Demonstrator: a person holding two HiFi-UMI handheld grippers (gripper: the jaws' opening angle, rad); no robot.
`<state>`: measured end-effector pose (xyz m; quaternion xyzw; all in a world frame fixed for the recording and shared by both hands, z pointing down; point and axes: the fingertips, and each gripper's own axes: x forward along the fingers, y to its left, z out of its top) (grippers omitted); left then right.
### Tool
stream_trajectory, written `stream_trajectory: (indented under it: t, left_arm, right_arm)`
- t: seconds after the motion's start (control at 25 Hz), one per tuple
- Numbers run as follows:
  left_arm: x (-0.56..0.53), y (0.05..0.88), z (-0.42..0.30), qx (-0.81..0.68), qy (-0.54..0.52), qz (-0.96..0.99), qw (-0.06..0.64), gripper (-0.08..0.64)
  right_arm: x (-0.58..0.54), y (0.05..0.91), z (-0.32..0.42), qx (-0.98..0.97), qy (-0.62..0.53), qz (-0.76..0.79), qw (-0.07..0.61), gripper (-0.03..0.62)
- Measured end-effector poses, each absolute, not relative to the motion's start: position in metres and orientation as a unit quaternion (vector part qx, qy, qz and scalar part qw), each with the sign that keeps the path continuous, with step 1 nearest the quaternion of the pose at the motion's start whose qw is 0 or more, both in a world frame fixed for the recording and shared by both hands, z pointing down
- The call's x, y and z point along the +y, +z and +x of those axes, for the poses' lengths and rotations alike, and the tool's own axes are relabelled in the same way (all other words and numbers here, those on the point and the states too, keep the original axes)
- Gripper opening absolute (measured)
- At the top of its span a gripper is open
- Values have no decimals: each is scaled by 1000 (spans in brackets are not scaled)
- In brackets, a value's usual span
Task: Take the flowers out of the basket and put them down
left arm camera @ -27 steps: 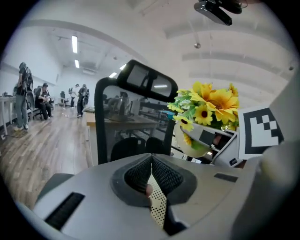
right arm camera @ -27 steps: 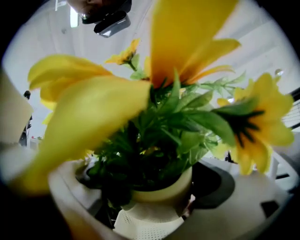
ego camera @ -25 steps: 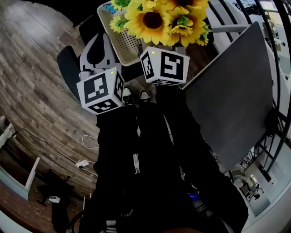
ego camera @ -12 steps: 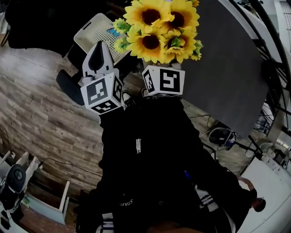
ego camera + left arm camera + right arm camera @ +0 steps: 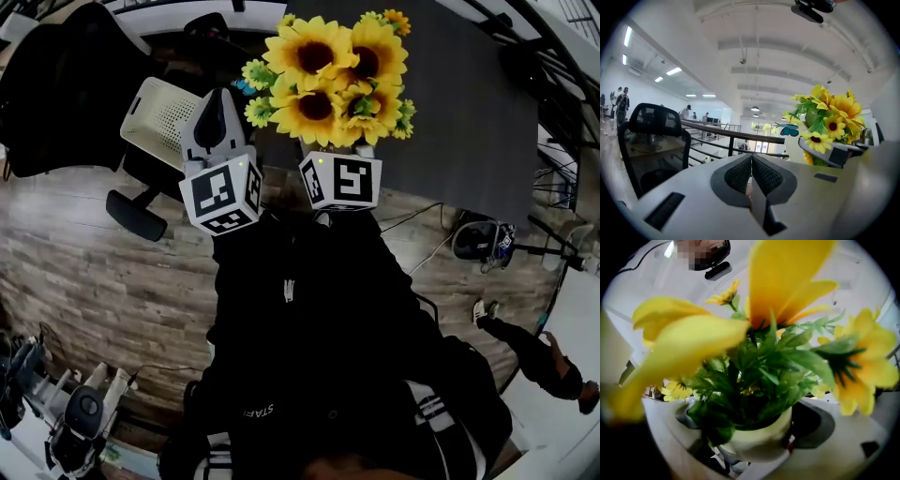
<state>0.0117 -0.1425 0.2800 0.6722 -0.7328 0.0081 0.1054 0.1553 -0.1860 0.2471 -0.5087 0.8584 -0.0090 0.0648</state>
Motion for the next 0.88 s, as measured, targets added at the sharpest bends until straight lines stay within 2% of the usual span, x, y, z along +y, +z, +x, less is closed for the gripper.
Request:
stream_trajectory:
  t: [0.08, 0.68, 0.88]
  left_arm:
    - [-151, 280, 33, -722, 7, 684, 104, 2]
    - [-164, 290, 24, -666, 36, 729, 153, 3]
    - [-140, 325, 90, -650, 56, 743, 148, 3]
  right_arm:
    - [-189, 247, 174, 853, -5, -519, 60, 555]
    - [-180, 250, 172, 816, -22, -577, 2, 555]
    - [-148, 290, 238, 804, -32, -594, 0, 555]
